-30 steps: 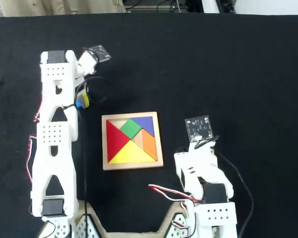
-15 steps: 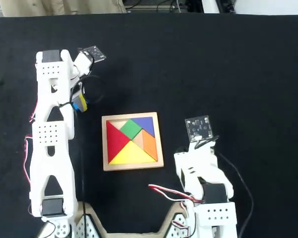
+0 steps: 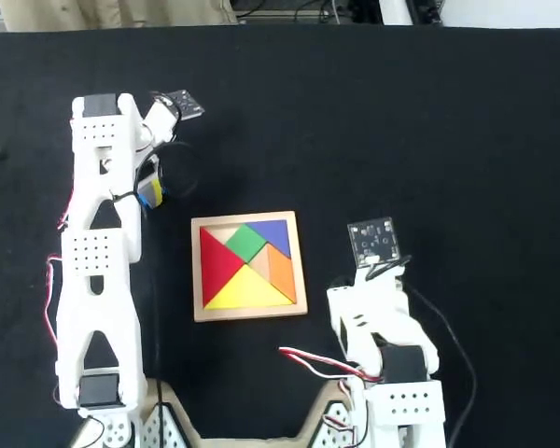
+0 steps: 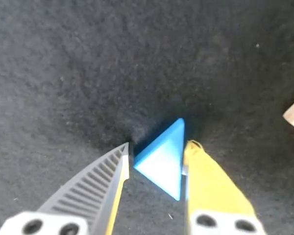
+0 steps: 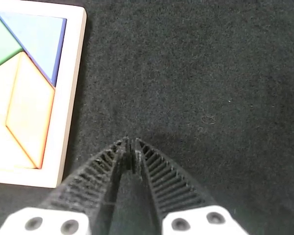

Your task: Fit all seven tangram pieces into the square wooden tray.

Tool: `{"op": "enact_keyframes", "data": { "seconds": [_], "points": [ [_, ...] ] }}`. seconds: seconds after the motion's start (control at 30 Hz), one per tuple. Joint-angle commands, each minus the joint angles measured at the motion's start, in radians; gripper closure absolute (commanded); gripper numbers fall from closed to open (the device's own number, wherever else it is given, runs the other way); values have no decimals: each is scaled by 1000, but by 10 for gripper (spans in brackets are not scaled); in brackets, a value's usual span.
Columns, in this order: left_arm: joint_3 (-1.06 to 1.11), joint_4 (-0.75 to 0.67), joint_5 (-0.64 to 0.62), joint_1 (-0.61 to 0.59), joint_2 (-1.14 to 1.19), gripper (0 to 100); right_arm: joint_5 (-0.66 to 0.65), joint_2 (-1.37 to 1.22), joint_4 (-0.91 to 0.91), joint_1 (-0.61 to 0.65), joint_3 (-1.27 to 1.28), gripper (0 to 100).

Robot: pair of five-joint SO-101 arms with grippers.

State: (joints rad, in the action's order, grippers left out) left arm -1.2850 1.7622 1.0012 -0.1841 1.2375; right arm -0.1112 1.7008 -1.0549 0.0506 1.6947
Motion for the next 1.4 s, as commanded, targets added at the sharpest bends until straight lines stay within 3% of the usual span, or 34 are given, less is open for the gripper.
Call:
{"op": "enact_keyframes", "data": {
  "seconds": [0.0, 0.27, 0.5, 0.63, 0.83, 1.17, 1.27, 1.37],
  "points": [
    [-10, -2, 2, -1, -25, 841, -8, 16, 20, -26, -1, 981],
    [50, 2, -61, 22, -164, 841, -8, 16, 20, -26, -1, 981],
    [463, 0, -121, 130, -568, 841, -8, 16, 20, -26, -1, 981],
    [725, -3, -336, 239, -804, 841, -8, 16, 20, -26, -1, 981],
    [998, -31, -793, 364, -1005, 841, -8, 16, 17, -26, -1, 981],
    [1491, -440, -1640, 386, -1165, 841, -8, 16, 12, -26, -1, 981],
    [1590, -575, -1683, 371, -1234, 837, -8, 16, 12, -26, -1, 981],
    [1644, -612, -1674, 403, -1283, 837, -8, 16, 14, -26, -1, 981]
  ]
}}
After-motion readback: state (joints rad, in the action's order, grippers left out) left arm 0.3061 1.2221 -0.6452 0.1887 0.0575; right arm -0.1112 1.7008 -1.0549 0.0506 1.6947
